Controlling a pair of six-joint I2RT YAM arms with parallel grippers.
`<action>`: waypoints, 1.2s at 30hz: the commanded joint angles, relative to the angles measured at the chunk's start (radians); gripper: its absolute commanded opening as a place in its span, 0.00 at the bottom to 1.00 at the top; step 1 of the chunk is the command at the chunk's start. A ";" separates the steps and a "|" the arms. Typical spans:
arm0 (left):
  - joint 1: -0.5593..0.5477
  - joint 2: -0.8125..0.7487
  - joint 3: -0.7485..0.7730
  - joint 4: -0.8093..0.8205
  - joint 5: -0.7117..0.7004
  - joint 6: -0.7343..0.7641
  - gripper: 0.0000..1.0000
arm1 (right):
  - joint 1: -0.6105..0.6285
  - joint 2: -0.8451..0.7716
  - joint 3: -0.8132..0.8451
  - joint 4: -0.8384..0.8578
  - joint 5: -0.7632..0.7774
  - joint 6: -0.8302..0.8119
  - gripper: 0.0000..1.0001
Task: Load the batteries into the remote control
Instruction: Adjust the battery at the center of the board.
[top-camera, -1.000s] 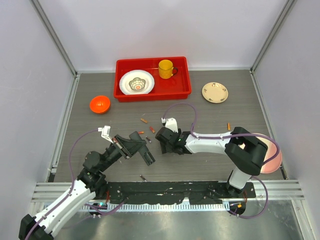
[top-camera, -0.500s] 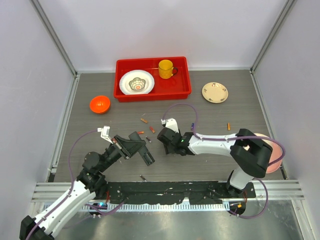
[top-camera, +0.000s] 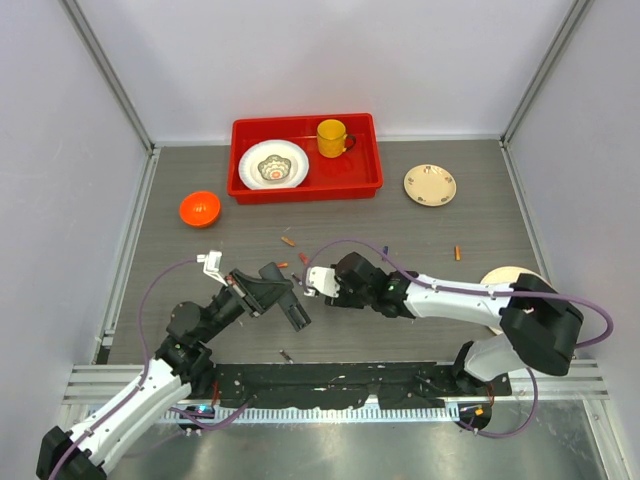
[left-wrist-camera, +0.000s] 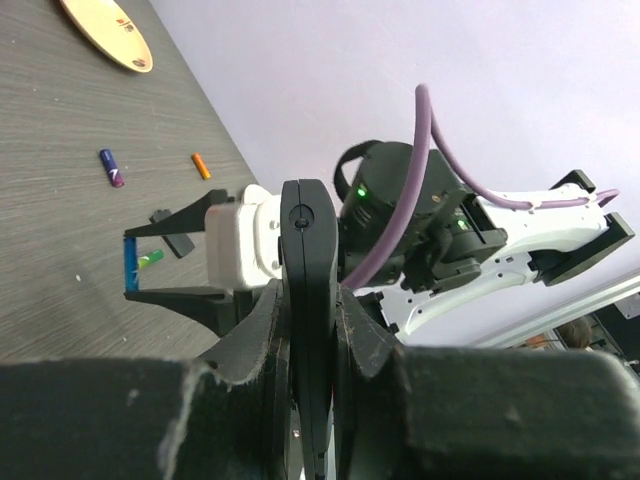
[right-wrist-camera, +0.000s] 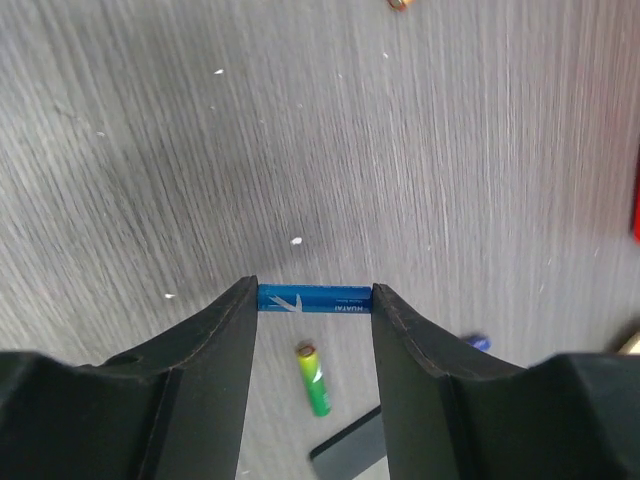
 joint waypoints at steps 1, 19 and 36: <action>0.005 -0.013 0.000 0.070 0.020 -0.011 0.00 | -0.046 0.027 0.037 0.016 -0.219 -0.383 0.17; 0.005 -0.079 -0.008 0.002 -0.005 0.007 0.00 | -0.085 0.116 0.093 -0.113 -0.388 -0.351 0.34; 0.005 -0.076 -0.008 0.004 0.002 0.008 0.00 | -0.085 0.093 0.093 -0.080 -0.361 -0.247 0.65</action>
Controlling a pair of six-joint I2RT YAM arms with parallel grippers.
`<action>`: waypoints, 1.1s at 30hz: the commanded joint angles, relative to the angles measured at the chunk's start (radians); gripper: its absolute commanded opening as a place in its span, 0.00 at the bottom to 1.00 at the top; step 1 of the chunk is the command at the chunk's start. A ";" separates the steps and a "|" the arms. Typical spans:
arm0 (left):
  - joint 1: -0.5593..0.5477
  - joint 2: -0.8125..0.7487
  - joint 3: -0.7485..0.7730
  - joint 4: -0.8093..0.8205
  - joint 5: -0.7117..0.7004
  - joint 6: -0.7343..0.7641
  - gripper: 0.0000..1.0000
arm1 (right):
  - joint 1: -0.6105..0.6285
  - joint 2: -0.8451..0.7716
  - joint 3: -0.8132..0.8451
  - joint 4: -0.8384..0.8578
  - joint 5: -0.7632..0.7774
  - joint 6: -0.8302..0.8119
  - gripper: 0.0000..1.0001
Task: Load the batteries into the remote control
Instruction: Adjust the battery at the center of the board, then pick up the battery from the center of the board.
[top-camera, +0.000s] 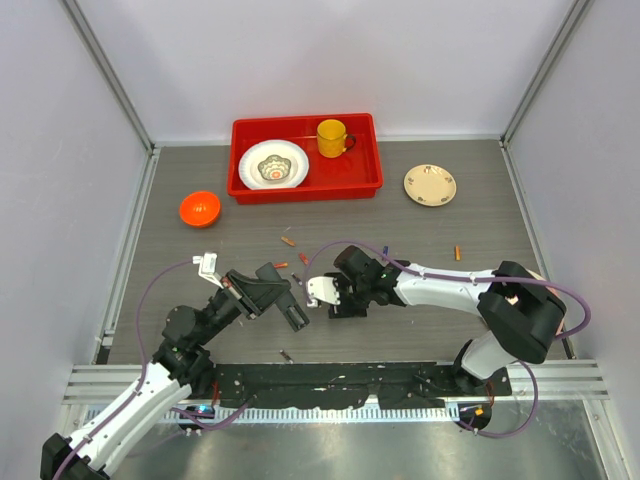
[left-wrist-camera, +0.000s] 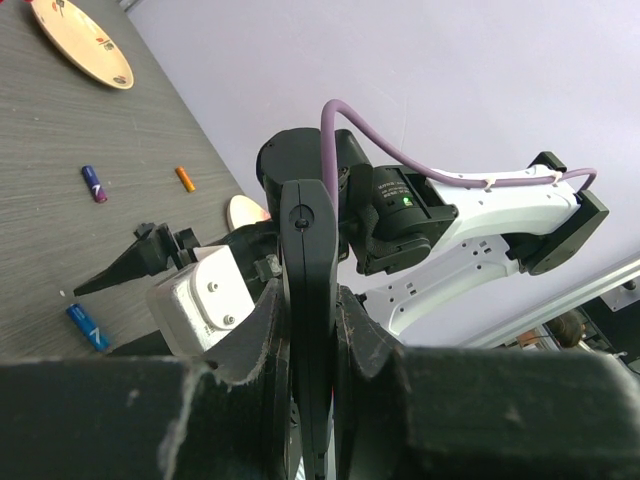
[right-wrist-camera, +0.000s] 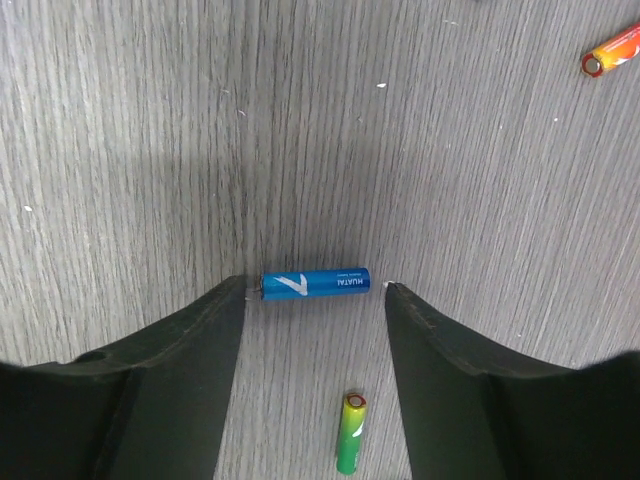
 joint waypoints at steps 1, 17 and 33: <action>0.006 -0.006 -0.008 0.020 -0.002 0.008 0.00 | -0.002 -0.028 0.037 0.032 0.004 0.033 0.66; 0.006 -0.039 -0.011 -0.029 -0.046 0.011 0.00 | -0.040 -0.087 0.302 -0.019 0.378 1.034 1.00; 0.005 0.050 -0.008 0.018 -0.033 -0.003 0.00 | -0.016 0.209 0.442 -0.388 0.518 1.508 0.65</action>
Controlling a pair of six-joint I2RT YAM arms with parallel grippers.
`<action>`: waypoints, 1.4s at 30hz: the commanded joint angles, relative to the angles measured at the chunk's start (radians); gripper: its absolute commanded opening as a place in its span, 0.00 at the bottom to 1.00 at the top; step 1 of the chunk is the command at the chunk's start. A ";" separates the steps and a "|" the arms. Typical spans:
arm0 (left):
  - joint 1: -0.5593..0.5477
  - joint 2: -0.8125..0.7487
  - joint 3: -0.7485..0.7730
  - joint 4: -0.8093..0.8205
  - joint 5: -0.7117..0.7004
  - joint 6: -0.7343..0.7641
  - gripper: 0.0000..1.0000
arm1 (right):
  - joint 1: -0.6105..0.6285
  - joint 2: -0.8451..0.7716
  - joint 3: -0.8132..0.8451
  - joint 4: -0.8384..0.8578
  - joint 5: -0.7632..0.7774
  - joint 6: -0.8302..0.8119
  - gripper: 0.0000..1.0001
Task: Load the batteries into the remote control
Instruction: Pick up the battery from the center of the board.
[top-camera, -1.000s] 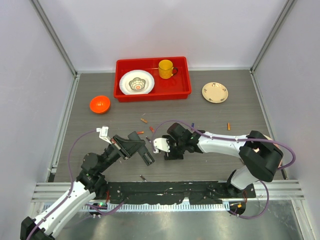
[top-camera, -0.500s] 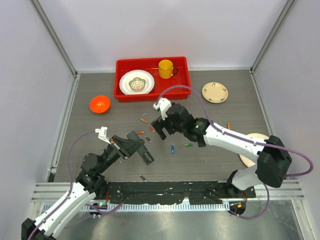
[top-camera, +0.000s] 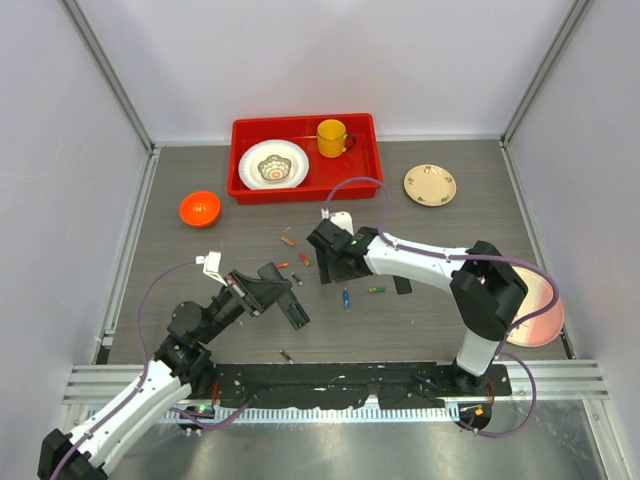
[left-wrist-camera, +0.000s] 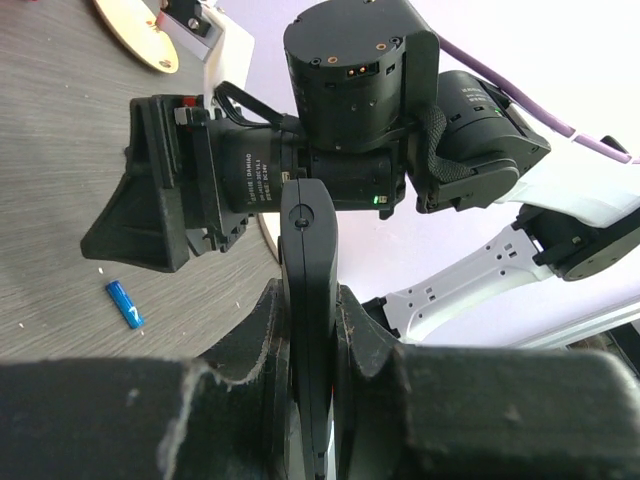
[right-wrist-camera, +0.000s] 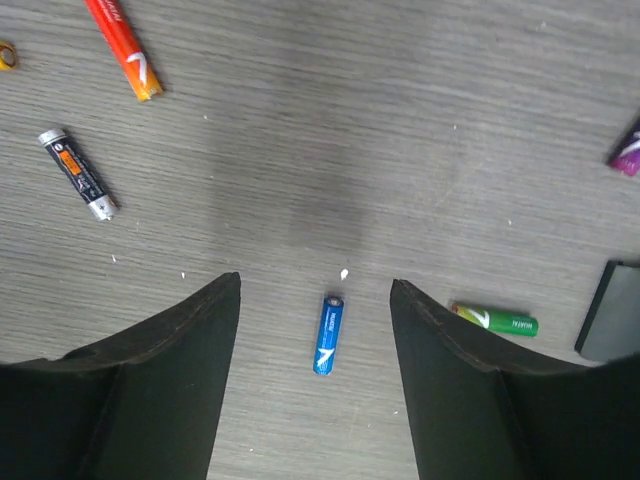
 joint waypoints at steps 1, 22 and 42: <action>0.006 0.008 -0.006 0.059 0.009 -0.004 0.00 | 0.000 0.000 0.014 -0.055 0.030 0.091 0.63; 0.005 0.028 -0.016 0.080 0.012 -0.001 0.00 | 0.000 0.029 -0.095 -0.006 -0.091 0.067 0.38; 0.005 0.054 -0.020 0.102 0.003 -0.004 0.00 | -0.002 -0.007 -0.153 0.057 -0.096 0.048 0.02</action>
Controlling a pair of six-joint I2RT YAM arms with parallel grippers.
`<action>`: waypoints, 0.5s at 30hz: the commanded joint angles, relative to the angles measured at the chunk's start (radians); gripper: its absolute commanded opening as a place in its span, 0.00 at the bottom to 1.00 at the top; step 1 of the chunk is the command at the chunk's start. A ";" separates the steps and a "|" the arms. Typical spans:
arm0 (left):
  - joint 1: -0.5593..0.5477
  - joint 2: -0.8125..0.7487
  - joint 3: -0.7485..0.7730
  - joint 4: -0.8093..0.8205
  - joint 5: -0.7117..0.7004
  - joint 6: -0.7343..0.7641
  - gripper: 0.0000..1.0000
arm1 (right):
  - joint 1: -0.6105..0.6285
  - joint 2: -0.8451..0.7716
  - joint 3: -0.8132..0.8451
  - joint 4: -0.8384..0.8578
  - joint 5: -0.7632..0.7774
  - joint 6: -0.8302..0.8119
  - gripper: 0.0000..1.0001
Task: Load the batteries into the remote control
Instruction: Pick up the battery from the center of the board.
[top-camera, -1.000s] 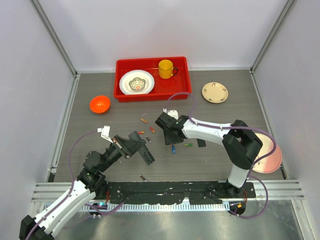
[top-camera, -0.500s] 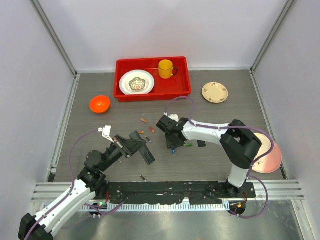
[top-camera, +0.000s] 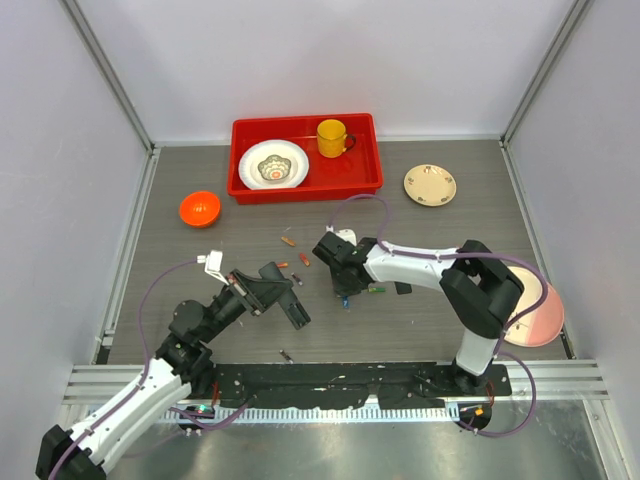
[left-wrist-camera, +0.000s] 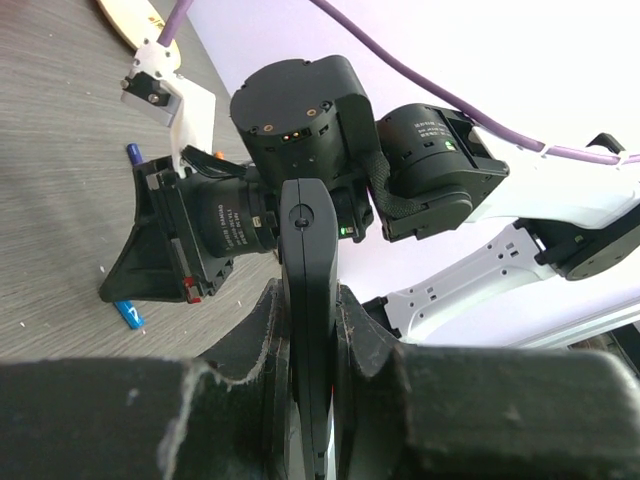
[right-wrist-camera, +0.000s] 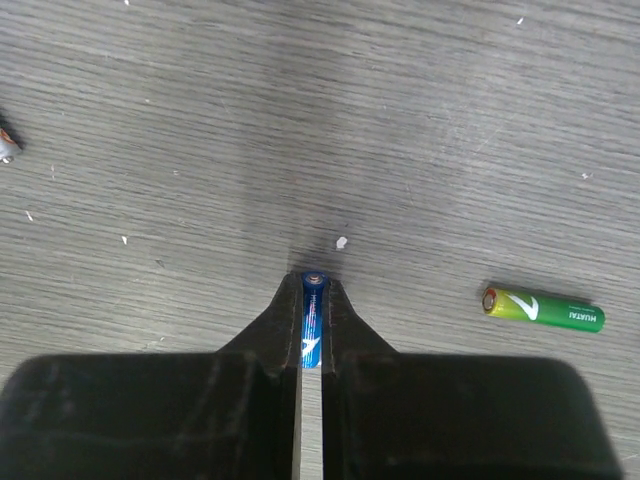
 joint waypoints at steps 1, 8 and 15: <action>0.005 0.025 -0.020 0.079 -0.001 -0.006 0.00 | -0.001 -0.071 -0.064 0.066 0.028 0.001 0.01; 0.005 0.220 0.006 0.306 -0.007 -0.043 0.00 | 0.098 -0.383 -0.047 0.013 0.198 -0.005 0.01; -0.002 0.511 0.038 0.713 -0.021 -0.110 0.00 | 0.250 -0.595 -0.009 -0.029 0.307 0.004 0.01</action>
